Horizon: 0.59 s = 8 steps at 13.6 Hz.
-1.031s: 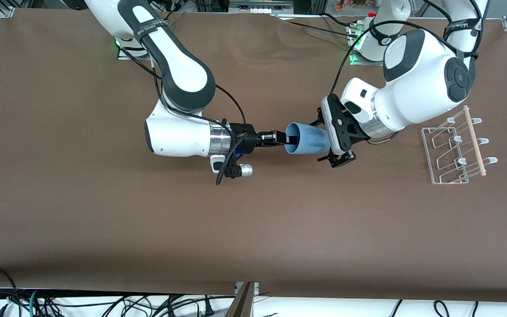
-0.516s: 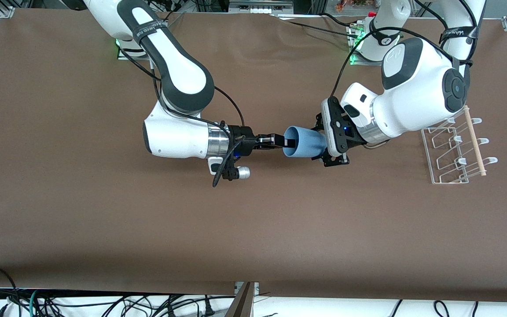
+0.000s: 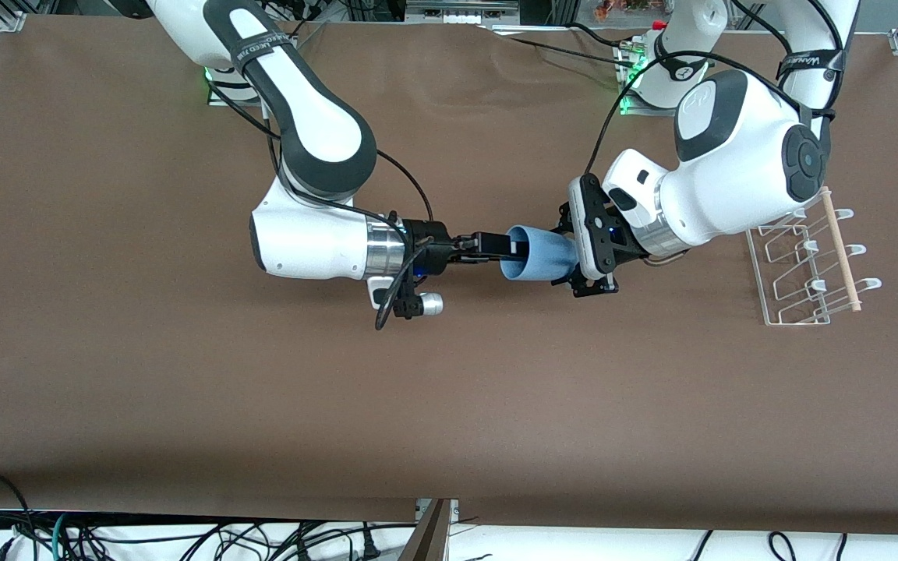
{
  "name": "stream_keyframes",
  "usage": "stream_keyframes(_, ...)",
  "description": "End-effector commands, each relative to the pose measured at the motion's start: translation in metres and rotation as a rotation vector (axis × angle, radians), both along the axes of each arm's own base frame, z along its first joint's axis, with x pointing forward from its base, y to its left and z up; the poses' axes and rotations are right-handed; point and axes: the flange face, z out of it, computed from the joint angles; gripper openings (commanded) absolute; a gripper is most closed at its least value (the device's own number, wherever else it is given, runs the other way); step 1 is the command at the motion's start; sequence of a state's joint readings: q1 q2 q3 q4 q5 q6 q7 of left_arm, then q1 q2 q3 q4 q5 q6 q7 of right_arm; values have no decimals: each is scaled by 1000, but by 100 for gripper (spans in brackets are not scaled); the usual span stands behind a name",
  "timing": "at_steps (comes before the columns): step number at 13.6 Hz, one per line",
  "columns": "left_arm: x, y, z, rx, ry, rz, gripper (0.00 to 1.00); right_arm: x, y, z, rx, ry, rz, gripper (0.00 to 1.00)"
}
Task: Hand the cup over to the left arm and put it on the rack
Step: 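Open the right gripper and withdraw while the left gripper carries cup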
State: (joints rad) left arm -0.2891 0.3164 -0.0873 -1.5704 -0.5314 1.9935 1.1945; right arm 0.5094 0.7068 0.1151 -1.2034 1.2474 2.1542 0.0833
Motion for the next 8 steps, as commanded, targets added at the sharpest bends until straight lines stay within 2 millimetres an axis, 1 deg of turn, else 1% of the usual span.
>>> stream_keyframes(1, 5, 3, 5, -20, -16, -15, 14, 17, -29, 19, 39, -1, 7, 100)
stream_keyframes(2, 2, 5, 4, -13, 8, -28, 14, 25, -44, 24, 38, -5, 7, 100)
stream_keyframes(3, 1, 9, 3, -5, 32, -35, 14, 32, -59, 25, 27, -11, 7, 100)
stream_keyframes(4, 0, 15, 1, 4, 54, -41, 14, 39, -77, 22, -28, -35, 23, 100)
stream_keyframes(6, 3, 41, -4, 69, 86, -51, 14, 43, -106, 36, -162, -111, 83, 100)
stream_keyframes(7, 2, 52, -8, 111, 109, -66, 14, 51, -124, 33, -231, -141, 84, 100)
stream_keyframes(8, 0, 65, -13, 174, 133, -83, 14, 55, -139, 28, -301, -169, 105, 100)
